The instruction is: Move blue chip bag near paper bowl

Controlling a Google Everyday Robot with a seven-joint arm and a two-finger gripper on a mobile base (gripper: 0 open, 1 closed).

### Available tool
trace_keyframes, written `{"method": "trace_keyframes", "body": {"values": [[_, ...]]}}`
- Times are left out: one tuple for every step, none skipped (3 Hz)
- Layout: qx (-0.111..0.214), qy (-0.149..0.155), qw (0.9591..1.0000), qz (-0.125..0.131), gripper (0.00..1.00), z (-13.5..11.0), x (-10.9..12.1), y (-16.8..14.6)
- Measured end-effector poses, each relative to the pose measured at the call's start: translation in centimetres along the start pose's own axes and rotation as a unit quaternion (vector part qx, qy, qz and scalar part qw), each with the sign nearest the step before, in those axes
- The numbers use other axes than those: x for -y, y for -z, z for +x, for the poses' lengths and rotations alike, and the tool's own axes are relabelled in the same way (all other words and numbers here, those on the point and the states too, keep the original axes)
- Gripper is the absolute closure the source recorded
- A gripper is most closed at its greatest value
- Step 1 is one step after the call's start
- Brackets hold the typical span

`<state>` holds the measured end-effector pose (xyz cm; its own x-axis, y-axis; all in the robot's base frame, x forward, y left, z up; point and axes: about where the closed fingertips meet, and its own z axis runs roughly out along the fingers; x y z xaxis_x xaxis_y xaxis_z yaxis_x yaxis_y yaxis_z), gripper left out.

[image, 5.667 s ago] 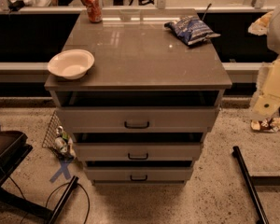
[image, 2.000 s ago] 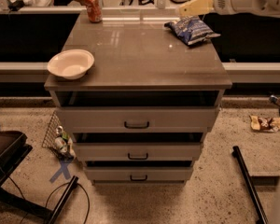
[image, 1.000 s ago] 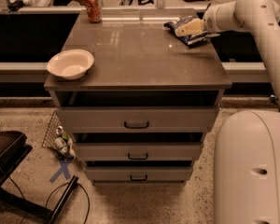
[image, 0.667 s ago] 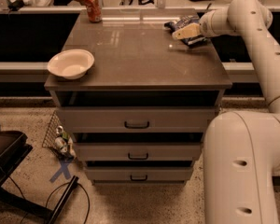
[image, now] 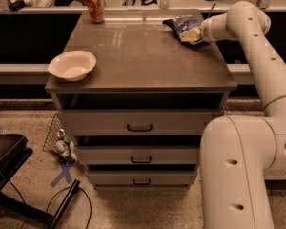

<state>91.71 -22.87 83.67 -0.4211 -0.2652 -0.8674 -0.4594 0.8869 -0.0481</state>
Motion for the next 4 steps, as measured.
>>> {"method": "trace_keyframes", "body": {"values": [[-0.002, 0.0, 1.0, -0.003, 0.72, 0.24, -0.32, -0.49], [-0.003, 0.0, 1.0, -0.004, 0.95, 0.3, -0.45, -0.66], [-0.003, 0.0, 1.0, -0.004, 1.0, 0.03, -0.44, -0.51], [-0.003, 0.0, 1.0, -0.004, 1.0, -0.06, -0.46, -0.46]]}}
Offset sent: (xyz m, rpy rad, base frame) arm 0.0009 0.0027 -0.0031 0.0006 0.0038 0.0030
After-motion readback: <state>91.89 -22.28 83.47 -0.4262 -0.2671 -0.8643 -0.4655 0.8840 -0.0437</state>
